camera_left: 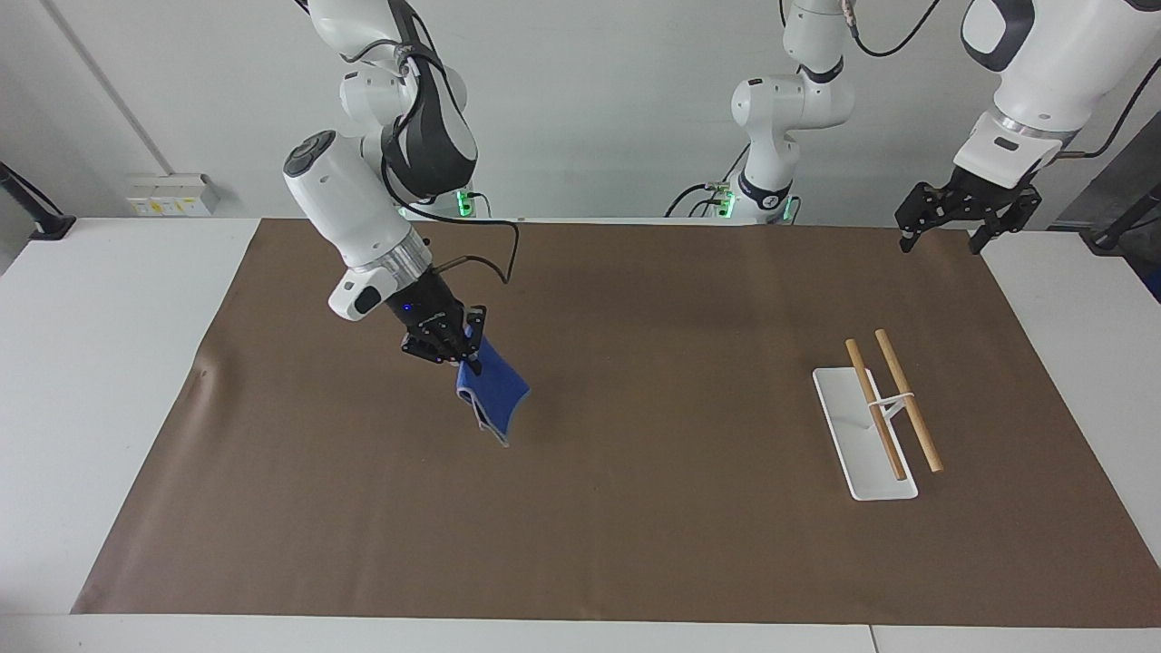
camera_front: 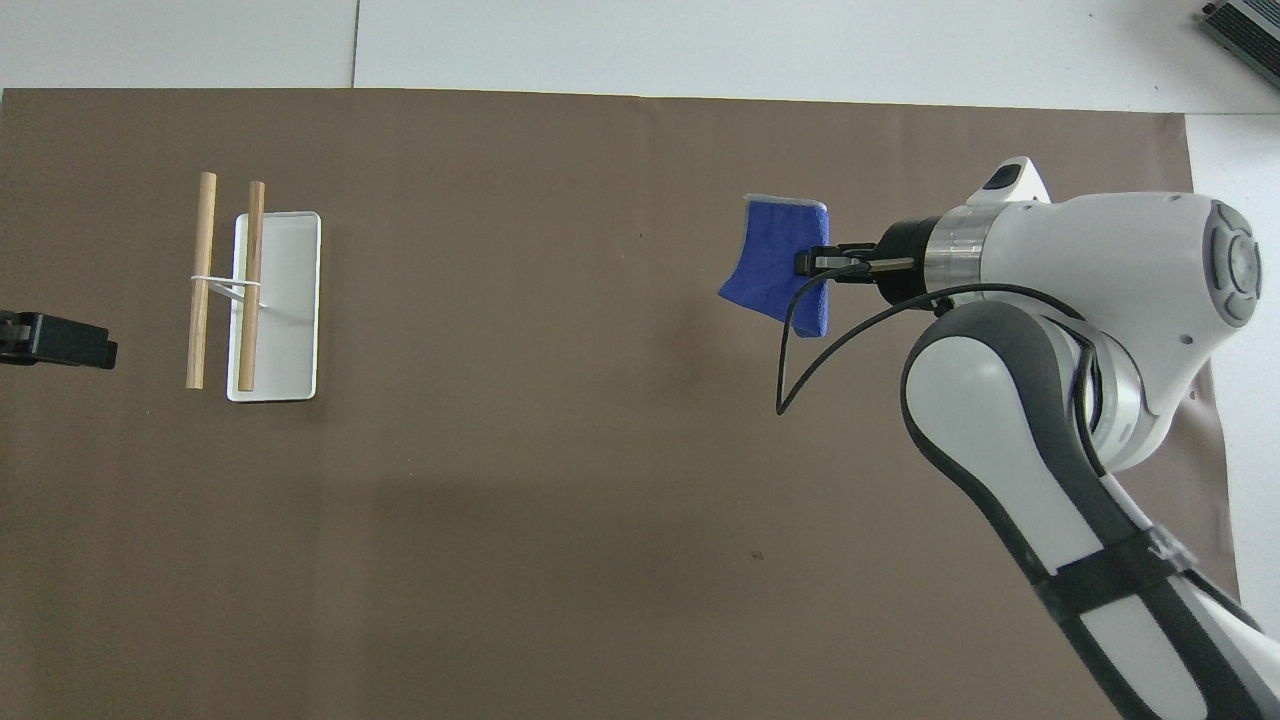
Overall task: Right arm passes towel to left arm to hang
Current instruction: 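Lift the blue towel with the right gripper toward the table center, then carry the towel toward the left gripper while the left gripper reaches in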
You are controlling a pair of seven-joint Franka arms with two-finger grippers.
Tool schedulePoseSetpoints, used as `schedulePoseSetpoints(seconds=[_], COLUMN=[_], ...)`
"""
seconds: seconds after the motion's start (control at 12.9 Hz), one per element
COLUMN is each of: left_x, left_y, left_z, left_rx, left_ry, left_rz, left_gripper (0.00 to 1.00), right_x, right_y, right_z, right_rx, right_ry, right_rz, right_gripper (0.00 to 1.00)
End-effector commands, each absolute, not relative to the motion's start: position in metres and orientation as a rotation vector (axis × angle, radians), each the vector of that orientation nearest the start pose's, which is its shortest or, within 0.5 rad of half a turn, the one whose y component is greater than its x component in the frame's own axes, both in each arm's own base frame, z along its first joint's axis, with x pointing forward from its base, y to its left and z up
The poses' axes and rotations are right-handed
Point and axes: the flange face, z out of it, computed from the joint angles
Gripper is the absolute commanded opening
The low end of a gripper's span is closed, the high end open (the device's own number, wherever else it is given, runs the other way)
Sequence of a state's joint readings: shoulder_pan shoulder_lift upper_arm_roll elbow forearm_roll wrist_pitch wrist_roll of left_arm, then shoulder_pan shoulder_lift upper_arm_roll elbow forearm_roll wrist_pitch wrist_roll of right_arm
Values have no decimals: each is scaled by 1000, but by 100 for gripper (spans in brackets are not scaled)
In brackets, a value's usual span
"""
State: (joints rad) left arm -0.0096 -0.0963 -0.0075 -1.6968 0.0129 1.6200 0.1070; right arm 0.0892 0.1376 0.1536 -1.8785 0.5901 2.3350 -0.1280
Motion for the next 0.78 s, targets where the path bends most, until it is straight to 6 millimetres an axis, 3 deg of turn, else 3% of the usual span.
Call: schedulePoseSetpoints(seconds=[0.0,0.39,0.54,0.7], left_x=[517,506,510,512], left_y=[-21,-43,-55,-73], left_z=[618,584,565,562], left_rx=[-3232,-3543,-3665,-3673], left_ry=[201,-12,-304,-511], left_rz=[-54,-106,-70,-35], left_gripper=[100,100,100,100], right_x=[606,586,577,567], right_y=[186,249,271,294], right_z=[482,492,494,496], right_rx=[-2389,-2055,-1957,-1864], right_ry=[78,254,296,364], right_rz=[-308,-181,-152,-121], right_gripper=[0,0,0,0])
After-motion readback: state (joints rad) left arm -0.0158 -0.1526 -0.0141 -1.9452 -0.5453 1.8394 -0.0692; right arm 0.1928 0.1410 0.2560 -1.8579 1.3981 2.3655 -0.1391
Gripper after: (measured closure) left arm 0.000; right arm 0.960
